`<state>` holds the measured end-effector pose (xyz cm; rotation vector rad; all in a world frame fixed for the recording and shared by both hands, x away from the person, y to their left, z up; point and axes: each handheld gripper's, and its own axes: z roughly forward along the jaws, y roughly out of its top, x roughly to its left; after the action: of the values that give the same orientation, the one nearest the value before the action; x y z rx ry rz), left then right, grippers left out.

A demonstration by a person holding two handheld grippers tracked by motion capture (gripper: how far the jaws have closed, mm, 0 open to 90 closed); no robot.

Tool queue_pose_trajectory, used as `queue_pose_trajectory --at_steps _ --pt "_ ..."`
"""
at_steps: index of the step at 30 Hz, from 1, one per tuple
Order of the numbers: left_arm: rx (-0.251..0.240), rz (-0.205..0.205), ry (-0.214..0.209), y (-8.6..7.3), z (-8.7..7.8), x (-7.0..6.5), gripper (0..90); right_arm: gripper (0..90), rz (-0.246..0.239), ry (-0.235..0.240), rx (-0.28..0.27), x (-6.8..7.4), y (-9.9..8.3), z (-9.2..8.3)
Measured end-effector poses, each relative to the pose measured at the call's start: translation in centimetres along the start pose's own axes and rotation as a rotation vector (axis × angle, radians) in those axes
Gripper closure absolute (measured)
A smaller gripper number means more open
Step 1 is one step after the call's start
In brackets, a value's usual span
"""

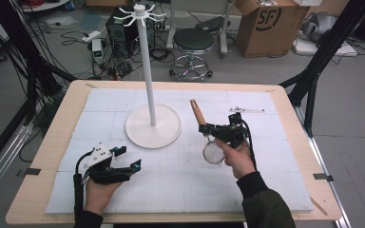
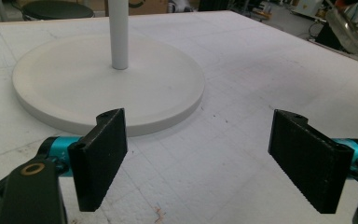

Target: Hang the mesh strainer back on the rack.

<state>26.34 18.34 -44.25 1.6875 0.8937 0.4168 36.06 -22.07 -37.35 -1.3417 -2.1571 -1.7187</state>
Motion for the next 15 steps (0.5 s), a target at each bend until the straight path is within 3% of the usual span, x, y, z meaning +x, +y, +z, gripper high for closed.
queue_pose_trajectory --at_steps 2,12,15 --pt "-0.001 -0.001 -0.002 0.0 0.0 0.1 20.0 70.5 -0.008 0.035 -0.036 0.5 0.9 -0.1" --pt "0.006 -0.010 -0.001 -0.2 -0.3 0.1 20.0 70.5 -0.105 0.118 -0.124 4.3 5.2 0.1" --pt "0.004 -0.018 0.002 -0.3 -0.5 0.4 20.0 70.5 -0.110 0.157 -0.148 5.1 6.3 0.4"
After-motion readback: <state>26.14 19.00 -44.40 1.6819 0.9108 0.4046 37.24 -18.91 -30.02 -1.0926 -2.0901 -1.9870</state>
